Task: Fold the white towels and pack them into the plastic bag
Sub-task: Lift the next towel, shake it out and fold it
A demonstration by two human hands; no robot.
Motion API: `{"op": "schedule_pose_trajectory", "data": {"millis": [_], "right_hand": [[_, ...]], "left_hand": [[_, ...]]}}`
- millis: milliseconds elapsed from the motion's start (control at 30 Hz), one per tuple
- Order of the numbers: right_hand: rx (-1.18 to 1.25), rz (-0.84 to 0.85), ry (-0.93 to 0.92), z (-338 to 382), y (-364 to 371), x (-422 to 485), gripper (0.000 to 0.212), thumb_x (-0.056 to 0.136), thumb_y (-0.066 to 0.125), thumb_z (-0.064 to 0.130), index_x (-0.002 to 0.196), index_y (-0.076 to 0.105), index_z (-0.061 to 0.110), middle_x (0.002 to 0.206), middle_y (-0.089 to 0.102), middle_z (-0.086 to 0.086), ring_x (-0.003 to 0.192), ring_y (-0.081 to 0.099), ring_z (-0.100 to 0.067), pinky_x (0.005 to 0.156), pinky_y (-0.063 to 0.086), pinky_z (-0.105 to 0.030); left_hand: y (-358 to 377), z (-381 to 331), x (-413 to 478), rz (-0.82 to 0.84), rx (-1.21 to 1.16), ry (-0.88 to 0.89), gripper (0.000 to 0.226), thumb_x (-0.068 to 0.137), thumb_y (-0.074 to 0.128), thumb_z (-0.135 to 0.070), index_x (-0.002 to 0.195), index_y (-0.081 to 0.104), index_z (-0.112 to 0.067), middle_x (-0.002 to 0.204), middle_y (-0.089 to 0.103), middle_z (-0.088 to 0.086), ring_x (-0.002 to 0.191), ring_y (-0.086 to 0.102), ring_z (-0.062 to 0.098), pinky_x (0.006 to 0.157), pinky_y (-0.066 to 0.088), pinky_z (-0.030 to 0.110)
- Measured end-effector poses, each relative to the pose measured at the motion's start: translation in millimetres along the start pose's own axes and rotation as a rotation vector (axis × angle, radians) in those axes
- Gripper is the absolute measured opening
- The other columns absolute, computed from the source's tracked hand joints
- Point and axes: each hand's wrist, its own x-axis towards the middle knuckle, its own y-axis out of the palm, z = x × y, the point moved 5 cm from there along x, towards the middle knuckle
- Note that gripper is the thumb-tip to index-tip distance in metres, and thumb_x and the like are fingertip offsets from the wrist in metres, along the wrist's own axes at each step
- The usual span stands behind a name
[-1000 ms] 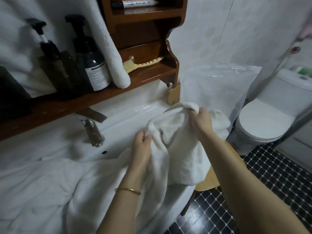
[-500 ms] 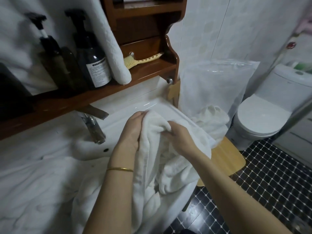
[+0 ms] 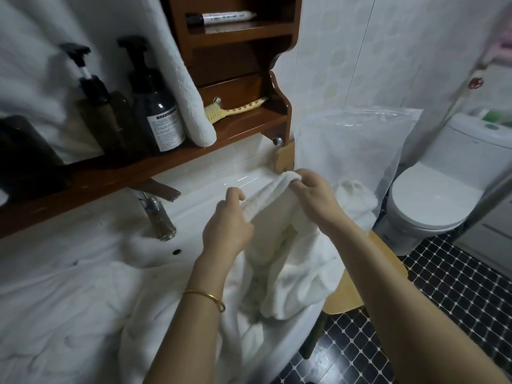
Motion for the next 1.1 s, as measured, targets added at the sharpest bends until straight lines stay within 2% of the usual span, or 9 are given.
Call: {"op": "schedule_pose_trajectory", "data": {"millis": [100,267,400,500,600,667,900,1000,1100], "right_hand": [[0.057,-0.142,0.084,-5.7,-17.3,4.3,0.022,0.091,0.048,0.016,0.088,0.061,-0.002,0.074,0.052,-0.005,0.067,0.046,-0.015,0.060,0.034,-0.029],[0.091,-0.416,0.335,-44.7,-57.7,6.8,0.018,0.086,0.052,0.013,0.100,0.062,0.007,0.085,0.057,-0.004,0.083,0.053,-0.024,0.068,0.040,-0.028],[0.026,0.071,0.034,-19.8,-13.2,-2.7,0.075,0.073,0.068,-0.001,0.137,0.041,0.026,0.120,0.052,0.001,0.098,0.057,-0.017,0.083,0.047,-0.031],[0.036,0.310,-0.134,3.7,21.9,-12.5,0.047,0.074,0.076,0.008,0.115,0.061,0.025,0.101,0.064,0.008,0.088,0.061,-0.002,0.073,0.047,-0.016],[0.079,0.130,-0.082,4.3,3.0,-1.4,0.006,0.082,0.070,0.011,0.078,0.066,0.012,0.065,0.055,0.006,0.058,0.048,-0.001,0.054,0.036,-0.020],[0.049,0.014,-0.031,0.3,-13.6,5.4,0.007,0.083,0.066,0.007,0.079,0.065,0.002,0.066,0.052,-0.001,0.061,0.046,-0.009,0.056,0.033,-0.026],[0.333,-0.536,0.310,-45.2,-87.3,5.7,0.015,0.086,0.052,0.004,0.081,0.061,0.014,0.069,0.054,-0.002,0.079,0.054,-0.019,0.061,0.041,-0.028],[0.058,-0.298,0.199,-34.0,-77.2,2.5,0.045,0.075,0.065,-0.005,0.113,0.061,0.019,0.099,0.054,-0.002,0.089,0.053,-0.019,0.071,0.045,-0.029],[0.001,0.160,0.020,-6.6,-16.4,-9.2,0.075,0.070,0.073,-0.004,0.137,0.046,0.020,0.120,0.054,0.004,0.101,0.054,-0.011,0.080,0.046,-0.022]], "left_hand": [[-8.7,13.1,-1.9,-0.252,0.079,-0.066,0.024,0.084,0.057,-0.007,0.102,0.046,-0.018,0.104,0.051,0.008,0.087,0.051,0.027,0.059,0.040,0.033],[-9.4,48.7,-5.1,-0.233,-0.123,-0.238,0.016,0.088,0.051,-0.008,0.101,0.049,-0.017,0.104,0.058,0.005,0.087,0.055,0.026,0.068,0.045,0.033],[-16.9,3.7,9.7,-0.124,-0.477,-0.009,0.017,0.090,0.051,-0.006,0.097,0.054,-0.020,0.091,0.057,-0.008,0.092,0.056,0.017,0.067,0.037,0.015],[-24.0,-43.7,18.1,-0.043,-0.439,0.178,0.025,0.085,0.053,-0.006,0.074,0.052,-0.028,0.072,0.055,-0.015,0.071,0.054,0.004,0.053,0.037,0.008],[-34.5,-49.0,23.6,-0.165,-0.262,0.228,0.018,0.085,0.058,-0.010,0.081,0.052,-0.027,0.079,0.057,-0.008,0.070,0.054,0.009,0.053,0.039,0.016],[-29.8,-42.4,22.1,-0.199,-0.111,0.211,0.010,0.089,0.057,-0.012,0.096,0.055,-0.019,0.095,0.058,0.001,0.078,0.056,0.017,0.058,0.046,0.023],[-20.4,30.8,13.9,-0.208,0.066,-0.144,0.025,0.094,0.044,-0.006,0.114,0.058,-0.013,0.113,0.062,0.009,0.096,0.060,0.029,0.074,0.049,0.034],[-25.3,25.6,19.7,-0.184,-0.198,-0.134,0.028,0.095,0.039,-0.004,0.118,0.055,-0.009,0.116,0.062,0.013,0.107,0.057,0.032,0.085,0.048,0.036],[-17.1,-32.3,24.0,-0.019,-0.394,0.144,0.025,0.091,0.039,-0.003,0.098,0.057,-0.018,0.097,0.062,0.002,0.094,0.058,0.023,0.072,0.044,0.026]]}}
